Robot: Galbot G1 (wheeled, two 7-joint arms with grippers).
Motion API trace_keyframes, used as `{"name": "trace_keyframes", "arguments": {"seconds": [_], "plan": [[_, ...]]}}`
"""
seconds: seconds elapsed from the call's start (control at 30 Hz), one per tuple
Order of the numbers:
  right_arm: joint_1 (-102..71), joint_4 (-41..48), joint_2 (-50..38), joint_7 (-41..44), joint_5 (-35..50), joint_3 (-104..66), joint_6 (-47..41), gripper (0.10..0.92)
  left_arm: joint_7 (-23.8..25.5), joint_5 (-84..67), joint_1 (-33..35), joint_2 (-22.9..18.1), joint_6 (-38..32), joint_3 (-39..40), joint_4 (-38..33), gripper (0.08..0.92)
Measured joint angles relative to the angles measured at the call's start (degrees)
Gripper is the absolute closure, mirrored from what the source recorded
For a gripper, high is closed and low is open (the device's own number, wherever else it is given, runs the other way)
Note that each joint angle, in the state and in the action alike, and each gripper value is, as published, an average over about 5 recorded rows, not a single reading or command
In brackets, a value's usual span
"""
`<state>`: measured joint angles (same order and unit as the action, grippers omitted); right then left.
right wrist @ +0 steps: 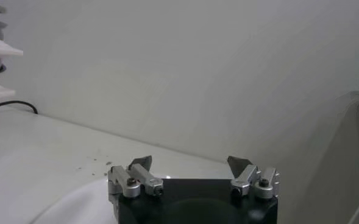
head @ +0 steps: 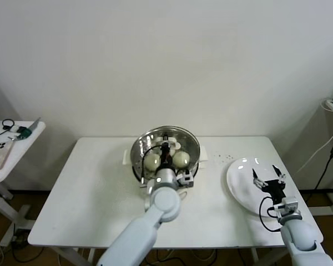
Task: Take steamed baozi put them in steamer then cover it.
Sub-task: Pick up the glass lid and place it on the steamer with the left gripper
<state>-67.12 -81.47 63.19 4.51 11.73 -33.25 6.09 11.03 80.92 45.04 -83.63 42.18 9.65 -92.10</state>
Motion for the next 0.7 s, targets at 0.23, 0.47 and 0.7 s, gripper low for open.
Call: {"name": "trace_keyframes", "arguments": {"seconds": [0.23,0.47,0.7], "plan": [[0.0,0.2,0.2,0.1,-0.2,-0.1,0.2,0.203,0.0,-0.1,-0.2,0.5,0.0,0.1,0.7,0.853],[-0.1,0.3,0.3,0.2,-0.3,-0.1,0.3,0.203,0.0,-0.4,-0.7,1.0,0.0,0.2,1.0,0.853],[-0.1,0.3,0.4,0.2,-0.4,-0.3,0.4,0.203,0.0,-0.6,-0.6,1.0,0.0,0.7,1.1,0.853]]}}
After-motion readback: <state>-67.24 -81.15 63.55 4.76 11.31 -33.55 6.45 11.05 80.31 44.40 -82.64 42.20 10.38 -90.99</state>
